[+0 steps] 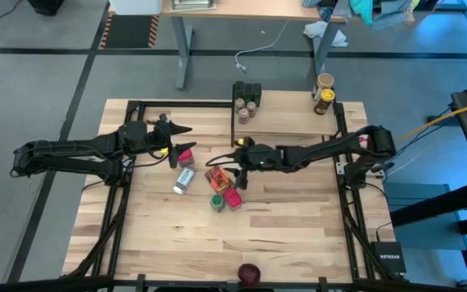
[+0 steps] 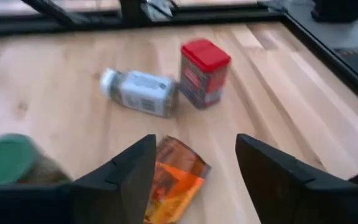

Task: Shelf spices
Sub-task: Put the green seasoning bottle on the shelf

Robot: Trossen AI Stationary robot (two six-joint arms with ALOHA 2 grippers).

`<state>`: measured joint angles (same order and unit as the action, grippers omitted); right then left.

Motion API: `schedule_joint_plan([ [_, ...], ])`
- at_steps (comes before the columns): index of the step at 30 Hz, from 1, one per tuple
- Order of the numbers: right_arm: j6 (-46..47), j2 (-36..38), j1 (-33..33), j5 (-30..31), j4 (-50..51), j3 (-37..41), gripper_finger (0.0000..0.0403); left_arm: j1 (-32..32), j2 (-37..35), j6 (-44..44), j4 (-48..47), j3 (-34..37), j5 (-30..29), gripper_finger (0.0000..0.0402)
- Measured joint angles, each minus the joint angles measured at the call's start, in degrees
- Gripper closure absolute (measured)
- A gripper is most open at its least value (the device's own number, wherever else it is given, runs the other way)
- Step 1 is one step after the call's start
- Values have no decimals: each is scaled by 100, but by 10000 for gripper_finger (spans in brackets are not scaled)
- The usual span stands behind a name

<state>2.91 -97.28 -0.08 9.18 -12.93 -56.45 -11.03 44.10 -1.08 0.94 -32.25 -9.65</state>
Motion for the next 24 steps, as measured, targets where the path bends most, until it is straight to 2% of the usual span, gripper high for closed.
schedule_joint_plan([
  [4, -167, -319, -7, 63, 303, -276, 173, -9, 0, 2, -36, -2, -38, 151],
  [7, -326, -415, 3, -170, 391, -356, 173, -60, 0, -2, -46, -2, -206, 151],
  [13, -315, -194, 13, -469, 1979, -848, 173, -83, 0, -29, -218, -4, -221, 151],
  [17, 50, -70, 173, -484, 2090, -1167, 173, -87, 0, -43, -218, -5, -222, 151],
  [24, -291, -123, 805, -613, 1927, -1180, 173, -87, 0, -195, -385, -7, -221, 151],
])
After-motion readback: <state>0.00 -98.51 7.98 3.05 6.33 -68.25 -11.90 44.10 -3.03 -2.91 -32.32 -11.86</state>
